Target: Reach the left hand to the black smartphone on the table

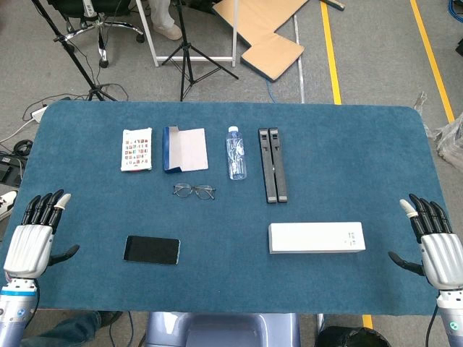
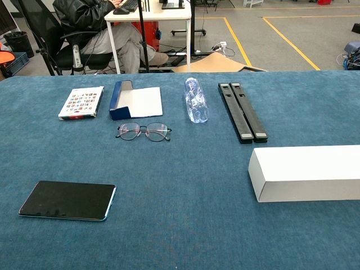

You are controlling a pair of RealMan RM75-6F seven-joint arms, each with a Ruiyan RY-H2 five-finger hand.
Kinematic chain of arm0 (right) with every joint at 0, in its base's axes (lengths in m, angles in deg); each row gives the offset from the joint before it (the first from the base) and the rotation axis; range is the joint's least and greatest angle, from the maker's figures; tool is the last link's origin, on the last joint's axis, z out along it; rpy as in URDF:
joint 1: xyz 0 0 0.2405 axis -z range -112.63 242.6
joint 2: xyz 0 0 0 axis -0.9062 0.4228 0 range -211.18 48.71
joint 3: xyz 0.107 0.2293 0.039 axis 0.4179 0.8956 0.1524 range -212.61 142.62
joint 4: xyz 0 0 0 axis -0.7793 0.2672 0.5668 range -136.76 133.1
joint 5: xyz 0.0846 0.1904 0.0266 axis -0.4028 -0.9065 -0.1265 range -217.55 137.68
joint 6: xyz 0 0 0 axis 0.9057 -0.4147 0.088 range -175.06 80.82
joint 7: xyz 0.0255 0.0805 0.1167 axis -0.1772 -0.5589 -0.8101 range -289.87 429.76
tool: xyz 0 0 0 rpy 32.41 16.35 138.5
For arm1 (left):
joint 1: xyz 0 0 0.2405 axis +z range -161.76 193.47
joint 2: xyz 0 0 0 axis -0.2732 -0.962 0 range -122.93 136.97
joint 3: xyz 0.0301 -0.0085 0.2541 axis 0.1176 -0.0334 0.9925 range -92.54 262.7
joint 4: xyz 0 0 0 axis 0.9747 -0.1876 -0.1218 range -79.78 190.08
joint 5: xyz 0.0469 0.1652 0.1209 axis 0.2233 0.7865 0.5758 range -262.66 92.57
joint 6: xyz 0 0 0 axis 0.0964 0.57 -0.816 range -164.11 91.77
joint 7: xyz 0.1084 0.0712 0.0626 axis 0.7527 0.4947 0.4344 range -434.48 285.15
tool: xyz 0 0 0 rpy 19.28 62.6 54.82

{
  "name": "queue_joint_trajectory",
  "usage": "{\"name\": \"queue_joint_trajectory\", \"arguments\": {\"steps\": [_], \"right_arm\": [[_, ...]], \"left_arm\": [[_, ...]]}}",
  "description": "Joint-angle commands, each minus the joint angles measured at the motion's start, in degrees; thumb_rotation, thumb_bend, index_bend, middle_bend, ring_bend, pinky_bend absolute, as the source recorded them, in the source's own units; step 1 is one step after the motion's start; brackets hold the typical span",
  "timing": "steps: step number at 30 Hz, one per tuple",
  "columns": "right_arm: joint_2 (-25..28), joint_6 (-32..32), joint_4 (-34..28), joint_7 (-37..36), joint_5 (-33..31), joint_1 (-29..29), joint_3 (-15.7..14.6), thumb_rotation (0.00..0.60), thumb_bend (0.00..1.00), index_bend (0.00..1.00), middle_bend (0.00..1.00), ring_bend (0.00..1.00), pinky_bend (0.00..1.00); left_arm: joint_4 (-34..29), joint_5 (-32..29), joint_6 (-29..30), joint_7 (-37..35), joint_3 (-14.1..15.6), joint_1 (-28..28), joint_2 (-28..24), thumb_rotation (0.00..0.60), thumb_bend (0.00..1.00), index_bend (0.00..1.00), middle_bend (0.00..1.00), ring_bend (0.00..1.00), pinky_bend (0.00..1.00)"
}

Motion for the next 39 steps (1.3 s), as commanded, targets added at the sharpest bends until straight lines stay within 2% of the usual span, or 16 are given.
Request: {"name": "queue_joint_trajectory", "arguments": {"steps": [1,7,11,16,23,30,39], "right_arm": [[0.42,-0.33,-0.69,-0.06,-0.14,0.28,0.07,0.600,0.00,0.00,0.00,0.00,0.00],[0.89,-0.43,-1.10,-0.81,-0.18,0.47,0.02,0.600,0.00,0.00,0.00,0.00,0.00],[1.16,-0.10,-1.29,-1.92,-0.33,0.40,0.03,0.600,0.00,0.00,0.00,0.00,0.00],[1.31,0.91,-1.24,-2.88,-0.46,-0.07,0.03,0.600,0.00,0.00,0.00,0.00,0.00],[1.34,2.16,-0.48,-4.22,-1.36,-0.36,0.06,0.600,0.00,0.00,0.00,0.00,0.00],[1.36,2.49,-0.35,-4.51,-1.54,-0.35,-0.02,0.600,0.00,0.00,0.00,0.00,0.00],[1.34,2.86,-0.27,-4.54,-1.75,-0.41,-0.04,0.600,0.00,0.00,0.00,0.00,0.00]], "left_arm": [[-0.44,0.36,-0.57,0.71,0.17,0.09,-0.08,0.600,0.00,0.00,0.00,0.00,0.00],[-0.96,0.70,-3.30,2.09,1.10,-0.44,0.87,0.600,0.03,0.00,0.00,0.00,0.00],[-0.89,1.45,-7.27,4.42,1.95,-2.08,4.02,0.600,0.16,0.00,0.00,0.00,0.00],[1.52,-0.99,-15.39,10.96,2.16,-5.44,12.54,0.600,0.23,0.00,0.00,0.00,0.00],[7.74,-6.41,-20.59,18.30,1.27,-7.39,23.16,0.600,0.23,0.00,0.00,0.00,0.00],[10.15,-8.67,-21.42,19.59,0.27,-8.25,25.62,0.600,0.23,0.00,0.00,0.00,0.00],[10.67,-9.18,-21.48,19.10,0.18,-8.78,25.82,0.600,0.23,0.00,0.00,0.00,0.00]]}}
